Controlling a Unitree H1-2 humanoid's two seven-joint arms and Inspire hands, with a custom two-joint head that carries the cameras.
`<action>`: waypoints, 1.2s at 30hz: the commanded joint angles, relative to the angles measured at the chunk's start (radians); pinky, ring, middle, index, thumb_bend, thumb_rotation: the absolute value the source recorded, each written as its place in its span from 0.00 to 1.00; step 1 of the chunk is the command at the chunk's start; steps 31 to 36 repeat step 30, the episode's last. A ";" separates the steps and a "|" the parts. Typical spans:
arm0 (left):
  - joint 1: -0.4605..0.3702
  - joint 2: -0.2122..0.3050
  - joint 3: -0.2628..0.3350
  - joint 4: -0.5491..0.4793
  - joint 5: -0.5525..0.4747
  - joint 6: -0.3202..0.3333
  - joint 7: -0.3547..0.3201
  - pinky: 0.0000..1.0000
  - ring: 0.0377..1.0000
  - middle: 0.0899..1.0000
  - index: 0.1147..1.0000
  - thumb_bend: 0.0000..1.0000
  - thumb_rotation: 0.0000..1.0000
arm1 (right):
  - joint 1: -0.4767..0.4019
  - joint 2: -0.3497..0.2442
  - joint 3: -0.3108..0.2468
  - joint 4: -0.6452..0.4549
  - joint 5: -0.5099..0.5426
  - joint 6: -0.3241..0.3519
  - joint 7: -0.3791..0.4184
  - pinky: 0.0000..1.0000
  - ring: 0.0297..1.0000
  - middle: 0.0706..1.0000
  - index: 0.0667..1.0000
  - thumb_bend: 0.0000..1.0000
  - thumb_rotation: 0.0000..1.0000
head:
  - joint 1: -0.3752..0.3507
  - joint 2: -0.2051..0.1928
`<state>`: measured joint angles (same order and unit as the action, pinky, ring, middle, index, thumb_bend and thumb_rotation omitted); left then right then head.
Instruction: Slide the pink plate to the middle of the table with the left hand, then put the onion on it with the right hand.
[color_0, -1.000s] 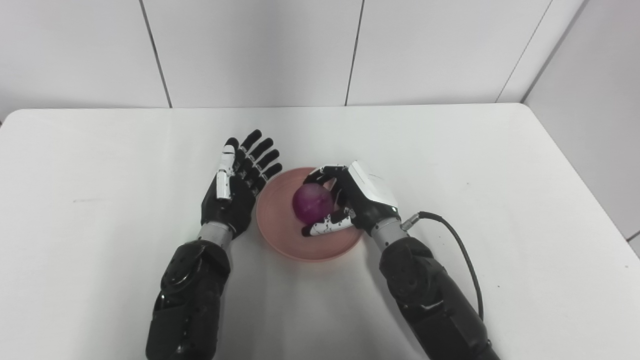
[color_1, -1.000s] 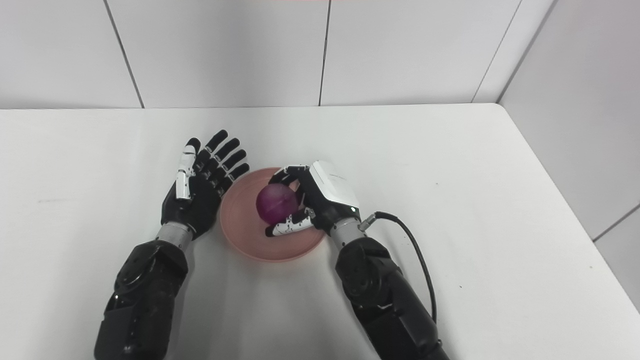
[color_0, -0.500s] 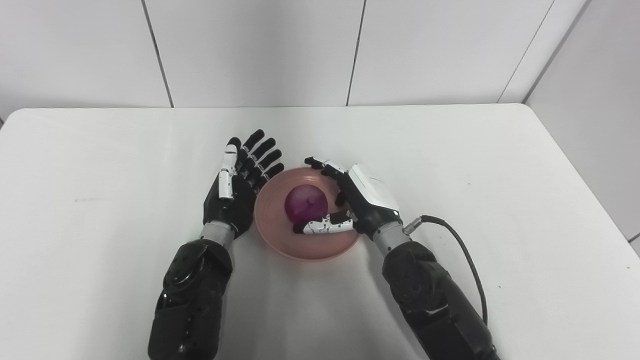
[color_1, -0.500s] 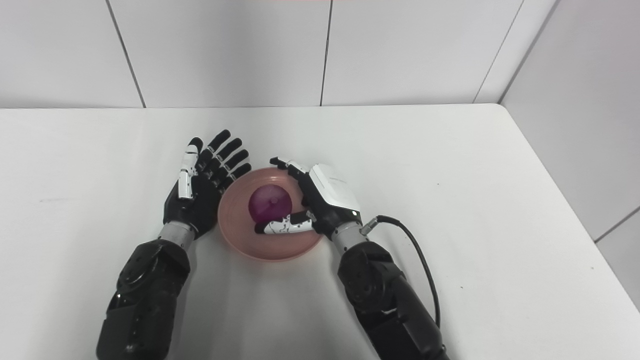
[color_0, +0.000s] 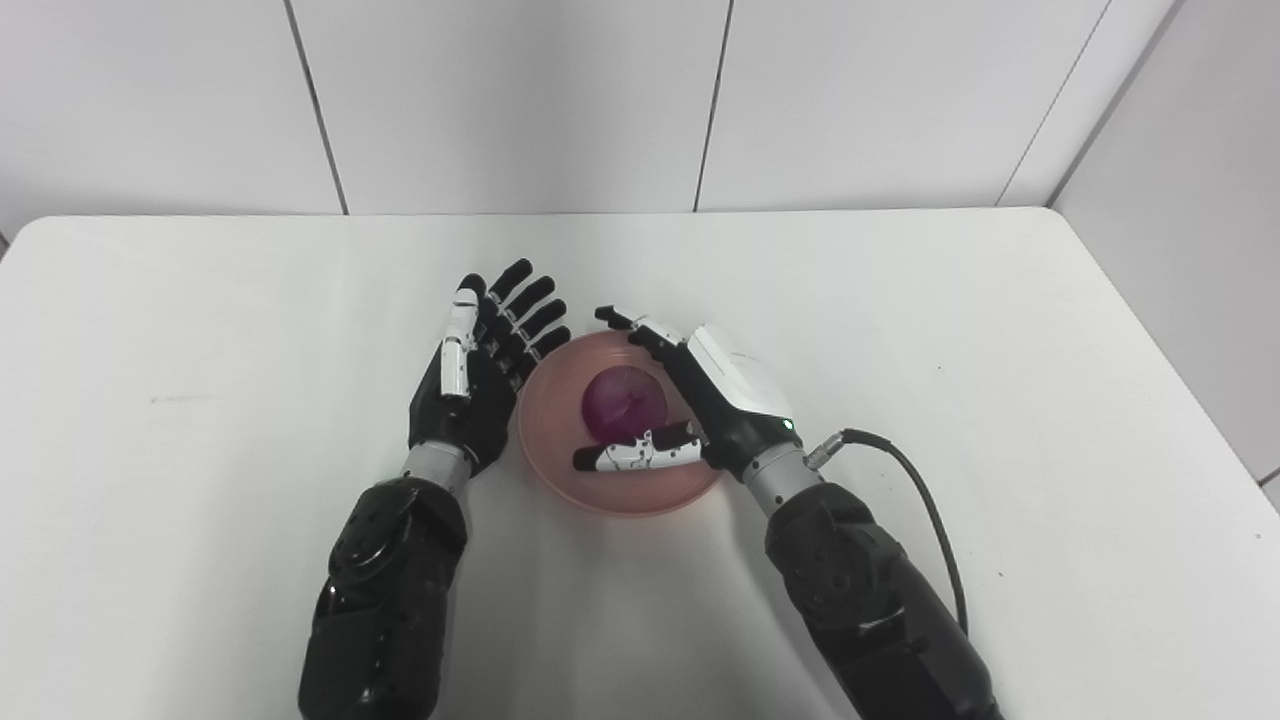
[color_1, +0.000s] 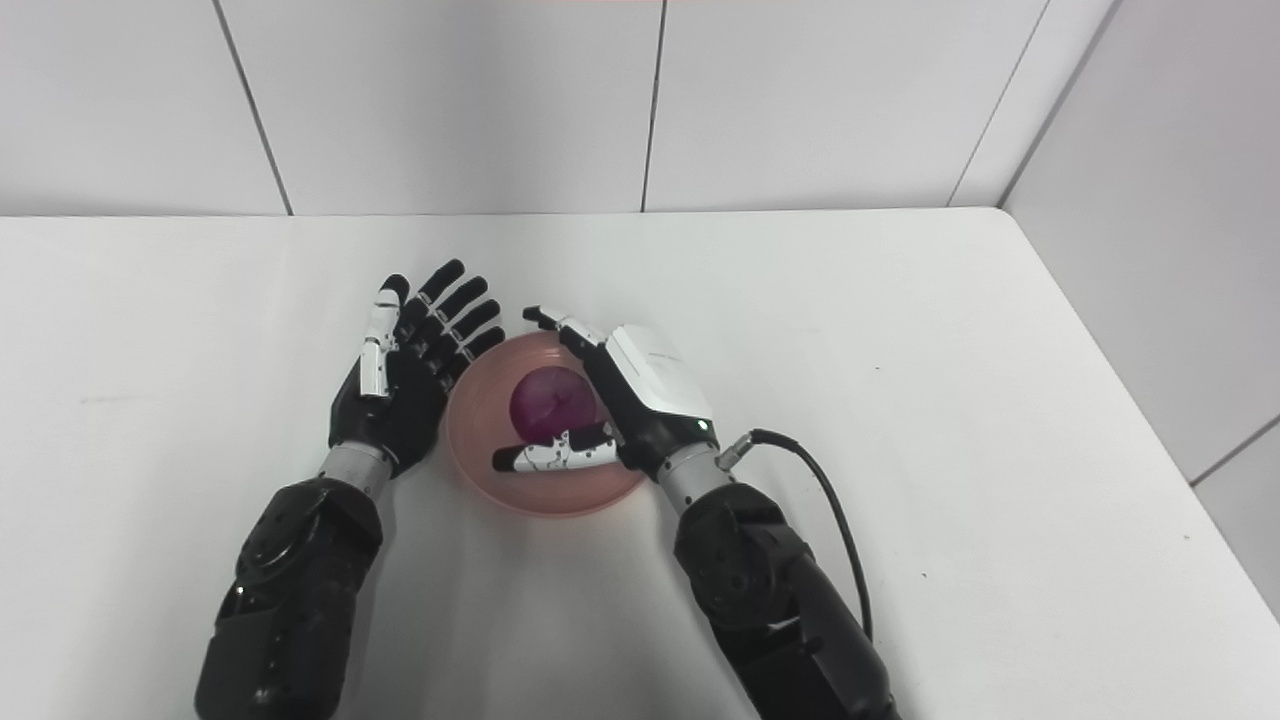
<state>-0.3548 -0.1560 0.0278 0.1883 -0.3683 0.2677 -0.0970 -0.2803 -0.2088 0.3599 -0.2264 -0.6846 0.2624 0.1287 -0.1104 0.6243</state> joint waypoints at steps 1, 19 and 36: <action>0.004 -0.011 0.002 0.004 0.006 0.058 0.022 0.81 0.84 0.84 0.82 0.42 1.00 | -0.033 -0.002 -0.024 -0.058 0.006 -0.053 -0.013 0.71 0.80 0.83 0.86 0.98 0.49 | 0.001 -0.002; 0.000 -0.004 0.019 0.034 -0.011 0.038 0.000 0.83 0.86 0.86 0.84 0.42 1.00 | -0.063 0.002 -0.201 -0.195 0.051 -0.047 -0.032 0.53 0.72 0.85 0.87 0.97 0.54 | -0.021 -0.025; 0.003 0.000 0.022 0.039 -0.002 0.027 -0.009 0.83 0.85 0.85 0.84 0.43 1.00 | 0.033 0.068 -0.329 -0.140 0.124 0.002 -0.131 0.82 0.90 0.94 0.95 0.82 0.98 | -0.025 -0.033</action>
